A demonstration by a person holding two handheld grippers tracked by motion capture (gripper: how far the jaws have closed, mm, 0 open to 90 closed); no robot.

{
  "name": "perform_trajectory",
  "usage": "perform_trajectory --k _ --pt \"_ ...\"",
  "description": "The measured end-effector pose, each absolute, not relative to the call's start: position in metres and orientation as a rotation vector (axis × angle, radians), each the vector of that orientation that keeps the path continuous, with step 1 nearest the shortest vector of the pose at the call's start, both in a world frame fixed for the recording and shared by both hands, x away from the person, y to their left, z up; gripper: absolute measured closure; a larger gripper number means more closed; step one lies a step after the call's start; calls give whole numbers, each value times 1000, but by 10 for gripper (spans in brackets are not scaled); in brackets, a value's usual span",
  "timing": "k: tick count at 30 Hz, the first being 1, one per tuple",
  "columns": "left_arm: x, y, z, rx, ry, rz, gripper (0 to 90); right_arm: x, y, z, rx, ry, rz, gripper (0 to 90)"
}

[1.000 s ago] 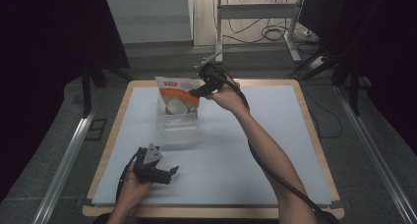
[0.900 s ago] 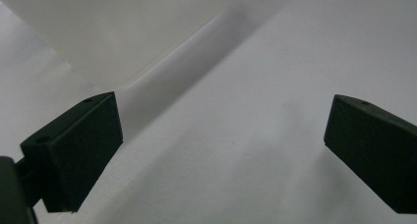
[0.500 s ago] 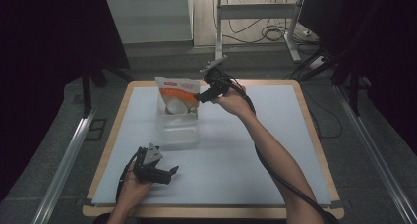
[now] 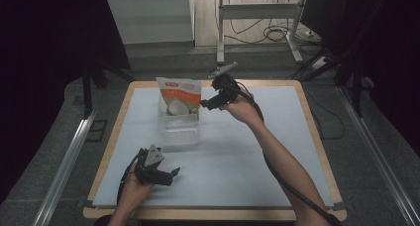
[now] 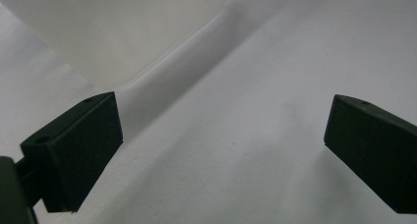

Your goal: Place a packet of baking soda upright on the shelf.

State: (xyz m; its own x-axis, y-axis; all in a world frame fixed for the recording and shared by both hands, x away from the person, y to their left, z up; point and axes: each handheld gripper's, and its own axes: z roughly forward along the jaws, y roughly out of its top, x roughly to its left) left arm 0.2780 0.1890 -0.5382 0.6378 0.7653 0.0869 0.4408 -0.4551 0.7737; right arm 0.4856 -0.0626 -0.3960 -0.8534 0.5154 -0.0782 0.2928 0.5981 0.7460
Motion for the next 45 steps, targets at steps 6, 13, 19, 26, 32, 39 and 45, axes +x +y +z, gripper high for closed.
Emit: perform_trajectory --k 6,13,19,26,32,39,45 --pt "278 189 -538 2111 937 563 12 479 -71 -402 654 2541 1122 73" --pt "278 189 -538 2107 935 564 12 470 -79 -407 657 2535 1133 35" --pt "278 189 -538 2107 935 565 12 460 -86 -413 661 2535 1142 14" --pt "278 188 -538 2103 937 565 12 449 -97 -419 666 2521 1162 13" --pt "278 188 -538 2105 935 566 12 439 -106 -427 657 2511 1147 14" --pt "278 188 -538 2109 935 567 12 429 -121 -438 660 2496 1153 14" --pt "278 188 -538 2111 936 567 12 424 -134 -442 665 2482 1161 14"
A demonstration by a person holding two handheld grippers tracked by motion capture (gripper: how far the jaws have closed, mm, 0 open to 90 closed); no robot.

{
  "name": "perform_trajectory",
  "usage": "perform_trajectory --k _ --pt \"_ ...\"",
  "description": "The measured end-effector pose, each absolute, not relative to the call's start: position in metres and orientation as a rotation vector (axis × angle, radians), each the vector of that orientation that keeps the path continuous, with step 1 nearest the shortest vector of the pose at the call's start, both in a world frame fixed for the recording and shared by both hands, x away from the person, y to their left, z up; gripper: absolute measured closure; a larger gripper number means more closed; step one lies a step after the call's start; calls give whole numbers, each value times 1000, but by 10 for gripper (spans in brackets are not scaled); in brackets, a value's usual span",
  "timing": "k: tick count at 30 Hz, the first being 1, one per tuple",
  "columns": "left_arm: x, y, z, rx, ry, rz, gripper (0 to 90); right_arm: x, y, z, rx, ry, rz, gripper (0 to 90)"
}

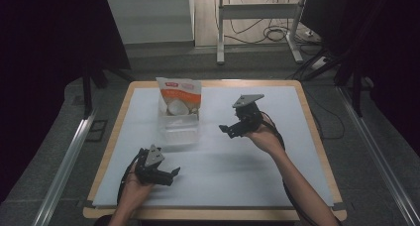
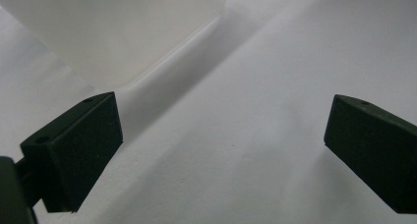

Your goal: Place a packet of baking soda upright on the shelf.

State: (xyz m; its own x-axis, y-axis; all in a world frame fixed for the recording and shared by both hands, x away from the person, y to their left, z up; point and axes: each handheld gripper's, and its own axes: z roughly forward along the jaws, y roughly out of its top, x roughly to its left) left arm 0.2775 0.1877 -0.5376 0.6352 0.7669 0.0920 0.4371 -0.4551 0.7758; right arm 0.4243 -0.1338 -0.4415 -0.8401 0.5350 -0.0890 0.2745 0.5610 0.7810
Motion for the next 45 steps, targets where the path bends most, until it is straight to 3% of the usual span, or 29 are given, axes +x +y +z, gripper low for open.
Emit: perform_trajectory --k 35,45 --pt "277 187 -537 2098 931 564 12 351 -193 -445 708 2389 1210 14" --pt "277 187 -537 2107 927 563 11 332 -214 -470 699 2380 1141 17"
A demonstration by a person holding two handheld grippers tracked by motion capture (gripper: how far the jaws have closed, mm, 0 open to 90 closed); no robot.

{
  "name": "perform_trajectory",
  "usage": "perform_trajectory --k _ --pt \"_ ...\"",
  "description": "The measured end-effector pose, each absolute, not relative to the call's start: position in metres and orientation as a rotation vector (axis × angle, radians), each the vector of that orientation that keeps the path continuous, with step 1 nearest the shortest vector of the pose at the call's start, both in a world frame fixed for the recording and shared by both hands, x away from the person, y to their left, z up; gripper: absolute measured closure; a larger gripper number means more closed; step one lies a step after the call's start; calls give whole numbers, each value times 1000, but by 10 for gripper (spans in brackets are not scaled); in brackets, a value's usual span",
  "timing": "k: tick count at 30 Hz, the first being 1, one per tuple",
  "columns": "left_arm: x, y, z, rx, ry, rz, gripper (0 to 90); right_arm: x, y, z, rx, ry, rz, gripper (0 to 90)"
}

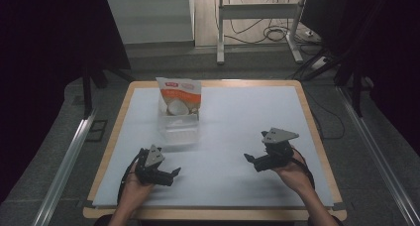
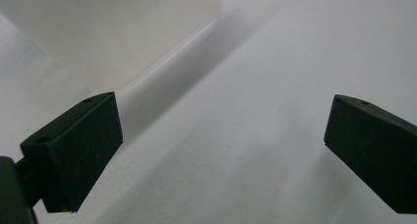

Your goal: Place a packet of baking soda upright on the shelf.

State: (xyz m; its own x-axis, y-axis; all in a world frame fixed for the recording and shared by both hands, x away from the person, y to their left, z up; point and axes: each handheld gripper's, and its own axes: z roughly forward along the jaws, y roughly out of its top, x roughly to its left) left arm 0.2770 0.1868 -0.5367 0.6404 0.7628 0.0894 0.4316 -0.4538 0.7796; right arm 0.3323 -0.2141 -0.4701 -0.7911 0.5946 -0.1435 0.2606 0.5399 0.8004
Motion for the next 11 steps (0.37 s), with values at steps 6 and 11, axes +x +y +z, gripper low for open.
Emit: perform_trajectory --k 6,11 --pt "277 187 -537 2109 925 563 11 327 -226 -484 762 2385 1111 17" --pt "278 186 -537 2105 927 560 11 329 -225 -489 760 2393 1095 17"
